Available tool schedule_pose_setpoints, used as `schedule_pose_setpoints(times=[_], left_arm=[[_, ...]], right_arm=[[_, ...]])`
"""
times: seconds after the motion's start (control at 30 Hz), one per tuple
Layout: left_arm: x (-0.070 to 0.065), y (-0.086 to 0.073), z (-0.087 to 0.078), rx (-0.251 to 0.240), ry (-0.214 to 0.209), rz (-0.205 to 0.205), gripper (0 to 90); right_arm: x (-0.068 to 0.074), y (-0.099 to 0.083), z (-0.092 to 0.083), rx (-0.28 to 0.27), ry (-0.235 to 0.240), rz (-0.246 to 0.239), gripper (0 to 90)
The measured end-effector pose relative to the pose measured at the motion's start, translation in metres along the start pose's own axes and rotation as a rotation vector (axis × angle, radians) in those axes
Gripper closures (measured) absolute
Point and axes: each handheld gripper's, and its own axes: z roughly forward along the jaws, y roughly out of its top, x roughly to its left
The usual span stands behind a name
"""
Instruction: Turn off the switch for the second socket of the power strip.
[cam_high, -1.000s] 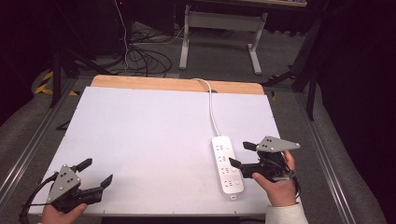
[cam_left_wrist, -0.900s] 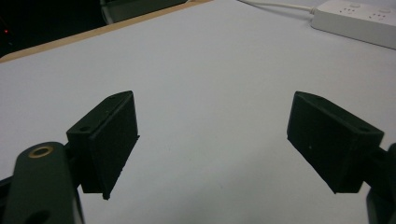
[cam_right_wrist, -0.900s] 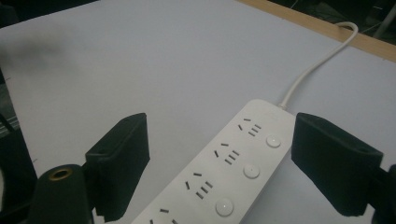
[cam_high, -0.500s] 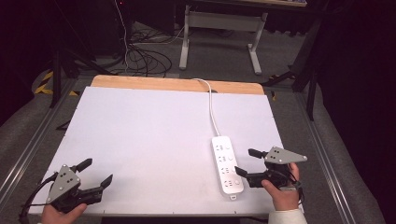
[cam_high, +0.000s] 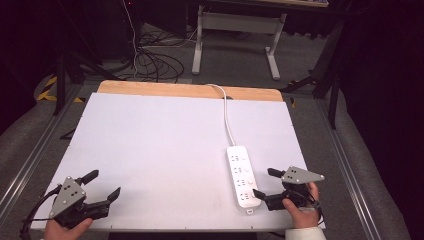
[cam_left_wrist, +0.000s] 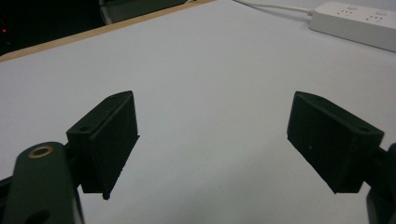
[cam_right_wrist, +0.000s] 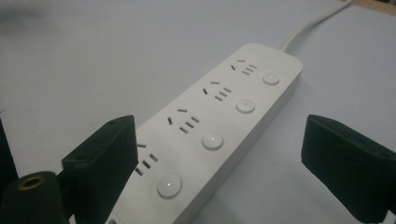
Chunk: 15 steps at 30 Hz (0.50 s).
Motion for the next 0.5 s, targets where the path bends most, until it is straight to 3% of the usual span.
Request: schedule_pose_setpoints(times=[0.17,0.23,0.37,0.5], left_arm=[[0.000,0.000,0.001,0.003,0.001,-0.003,16.9],[0.000,0.000,0.001,0.004,0.002,-0.001,16.9],[0.000,0.000,0.001,0.003,0.006,0.004,16.9],[0.000,0.000,0.001,0.003,0.002,0.000,16.9]], right_arm=[[-0.002,-0.011,0.004,0.039,-0.022,0.018,10.0],[-0.003,-0.019,0.009,0.060,-0.053,-0.004,5.3],[-0.004,-0.024,0.010,0.042,-0.048,0.029,5.8],[-0.002,-0.023,0.008,0.031,-0.062,0.006,6.3]])
